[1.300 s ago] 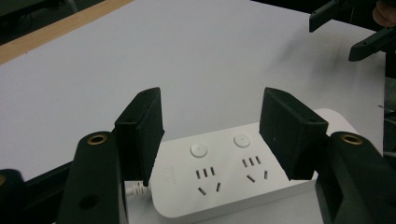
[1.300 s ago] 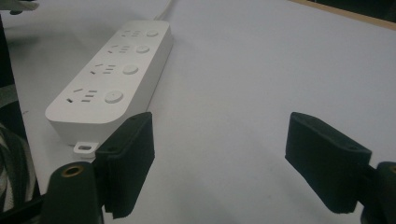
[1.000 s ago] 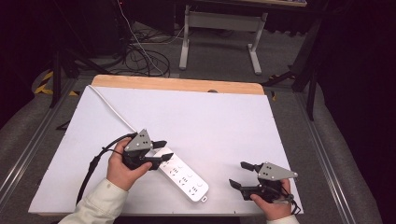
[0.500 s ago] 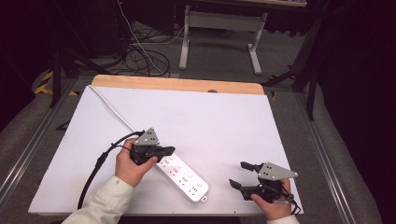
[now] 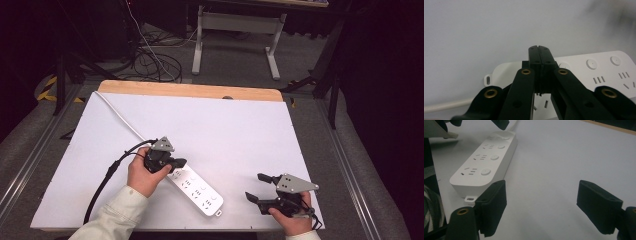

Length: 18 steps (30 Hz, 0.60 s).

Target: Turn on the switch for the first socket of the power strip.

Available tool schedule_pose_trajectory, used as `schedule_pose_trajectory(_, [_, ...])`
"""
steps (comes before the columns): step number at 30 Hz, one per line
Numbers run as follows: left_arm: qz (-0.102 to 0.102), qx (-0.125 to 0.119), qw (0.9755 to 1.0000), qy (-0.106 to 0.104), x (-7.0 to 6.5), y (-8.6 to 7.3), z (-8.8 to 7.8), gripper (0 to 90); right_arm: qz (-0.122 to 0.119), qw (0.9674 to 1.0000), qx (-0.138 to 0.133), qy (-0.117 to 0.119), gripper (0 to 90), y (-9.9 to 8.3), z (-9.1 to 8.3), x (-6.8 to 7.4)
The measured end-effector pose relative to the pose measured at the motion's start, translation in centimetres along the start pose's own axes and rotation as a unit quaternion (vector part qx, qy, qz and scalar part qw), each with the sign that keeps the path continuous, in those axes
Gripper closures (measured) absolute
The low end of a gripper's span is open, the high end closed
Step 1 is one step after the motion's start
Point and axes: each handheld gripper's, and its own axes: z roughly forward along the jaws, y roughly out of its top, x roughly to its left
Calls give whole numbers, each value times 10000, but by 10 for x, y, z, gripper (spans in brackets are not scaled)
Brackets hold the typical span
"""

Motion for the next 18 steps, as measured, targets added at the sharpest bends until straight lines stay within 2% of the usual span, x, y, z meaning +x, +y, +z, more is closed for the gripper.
schedule_pose_trajectory(2, [-15,57,10000,6,1,0,1,900,0,10000,2,2,244,0,0,0])
schedule_pose_trajectory(4, [-113,184,9998,-3,1,0,3,900,3,10000,12,6,244,0,0,0])
schedule_pose_trajectory(8, [-129,245,9996,16,0,0,5,900,1,10000,14,12,244,0,0,0])
schedule_pose_trajectory(18, [7,410,9991,134,-2,1,11,900,27,10000,46,19,244,-1,0,-1])
